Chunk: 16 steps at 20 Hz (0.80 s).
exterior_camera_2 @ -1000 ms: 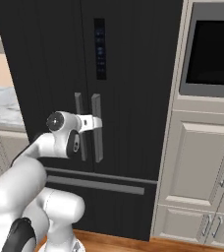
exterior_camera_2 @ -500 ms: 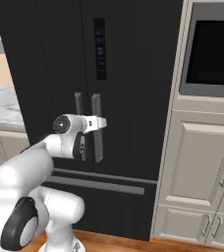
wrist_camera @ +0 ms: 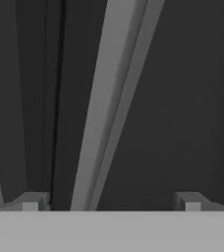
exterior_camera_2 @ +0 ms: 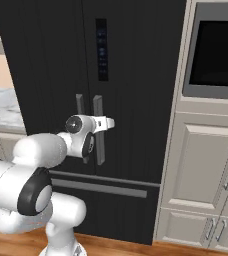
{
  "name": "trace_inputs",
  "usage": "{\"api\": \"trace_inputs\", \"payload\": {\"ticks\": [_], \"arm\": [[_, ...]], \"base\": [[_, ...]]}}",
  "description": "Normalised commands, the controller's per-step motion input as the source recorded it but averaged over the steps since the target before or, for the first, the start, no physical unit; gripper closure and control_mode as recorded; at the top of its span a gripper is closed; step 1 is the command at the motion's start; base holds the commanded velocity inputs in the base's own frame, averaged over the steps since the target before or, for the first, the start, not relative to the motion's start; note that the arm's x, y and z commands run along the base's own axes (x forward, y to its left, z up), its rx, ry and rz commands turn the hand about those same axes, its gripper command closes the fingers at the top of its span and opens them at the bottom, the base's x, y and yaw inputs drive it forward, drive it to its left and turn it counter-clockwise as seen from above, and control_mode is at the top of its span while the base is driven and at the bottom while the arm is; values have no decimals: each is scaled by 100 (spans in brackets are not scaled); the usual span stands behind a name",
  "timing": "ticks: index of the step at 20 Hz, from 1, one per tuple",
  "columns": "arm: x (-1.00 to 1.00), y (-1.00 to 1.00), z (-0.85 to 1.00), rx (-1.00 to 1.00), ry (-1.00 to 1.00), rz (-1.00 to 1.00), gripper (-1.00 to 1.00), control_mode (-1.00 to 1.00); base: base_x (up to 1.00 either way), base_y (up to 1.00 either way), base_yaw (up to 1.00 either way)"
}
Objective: Open the fridge, grab two sodas, and place both sodas inside the bowl with ice on the dining counter.
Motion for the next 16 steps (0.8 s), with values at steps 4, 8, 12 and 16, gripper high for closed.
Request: {"api": "trace_inputs", "payload": {"ticks": [4, 8, 12, 16], "arm": [[49, 0, -16, 0, -3, 1, -100, -100], [26, 0, -20, 0, -8, 3, -100, -100], [42, 0, -22, 1, -5, 2, -100, -100], [47, 0, -9, 3, 0, 0, 100, -100]], "base": [[0, 0, 0], [0, 0, 0], [0, 0, 0], [0, 0, 0]]}}
